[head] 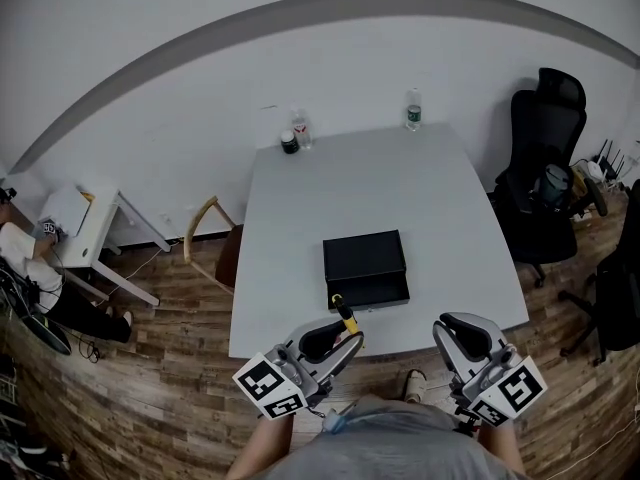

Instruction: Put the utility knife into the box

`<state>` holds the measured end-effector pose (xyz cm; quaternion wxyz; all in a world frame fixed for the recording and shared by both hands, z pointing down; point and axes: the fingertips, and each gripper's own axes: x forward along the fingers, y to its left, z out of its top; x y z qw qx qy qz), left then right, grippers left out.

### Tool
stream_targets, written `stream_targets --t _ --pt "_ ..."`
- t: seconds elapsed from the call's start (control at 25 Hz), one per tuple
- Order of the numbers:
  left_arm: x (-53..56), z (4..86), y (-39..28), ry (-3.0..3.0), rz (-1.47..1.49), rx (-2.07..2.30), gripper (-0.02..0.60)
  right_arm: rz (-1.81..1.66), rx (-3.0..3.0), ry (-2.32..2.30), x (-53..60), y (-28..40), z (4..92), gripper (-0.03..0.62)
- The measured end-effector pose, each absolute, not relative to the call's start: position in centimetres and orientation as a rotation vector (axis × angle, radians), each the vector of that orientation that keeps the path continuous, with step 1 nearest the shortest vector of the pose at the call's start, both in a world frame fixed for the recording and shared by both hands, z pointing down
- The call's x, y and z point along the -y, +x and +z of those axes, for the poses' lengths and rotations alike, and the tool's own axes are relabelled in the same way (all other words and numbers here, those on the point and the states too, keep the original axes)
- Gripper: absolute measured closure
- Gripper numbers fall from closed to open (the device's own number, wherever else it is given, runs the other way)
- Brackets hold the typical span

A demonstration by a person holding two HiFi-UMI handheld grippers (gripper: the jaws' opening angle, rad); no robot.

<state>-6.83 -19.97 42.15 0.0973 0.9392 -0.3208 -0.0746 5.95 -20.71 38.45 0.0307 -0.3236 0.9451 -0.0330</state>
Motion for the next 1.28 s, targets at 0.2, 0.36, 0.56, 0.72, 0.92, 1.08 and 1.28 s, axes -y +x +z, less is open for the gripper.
stream_targets --t 0.2,0.36,0.56,0.72,0.92,1.08,1.28 --pt "20.6 42.9 -6.1 2.809 -0.118 0.934 0.459 -0.095 -2.917 -1.002 21.6 6.7 38.6 0.562" --pt "21.1 43.9 -5.6 2.847 0.001 0.943 0.459 -0.077 -2.904 -1.017 22.2 7.5 38.3 0.562" --pt "22.4 45.7 -5.7 2.927 0.260 0.971 0.459 -0.057 -2.903 -1.024 22.3 7.8 37.8 0.562" --pt "23.1 46.4 -5.5 2.973 0.392 0.969 0.459 -0.051 -2.900 -1.029 22.0 7.8 37.6 0.562" --pt "23.5 47.3 -5.4 2.986 0.463 0.957 0.459 -0.048 -2.897 -1.040 21.5 7.9 37.8 0.562" --pt "23.9 48.4 -5.0 2.987 0.552 0.937 0.459 -0.050 -2.887 -1.068 21.2 8.5 37.9 0.562" --pt "25.0 50.0 -4.9 2.979 0.663 0.931 0.459 -0.052 -2.874 -1.091 21.0 9.1 38.0 0.562"
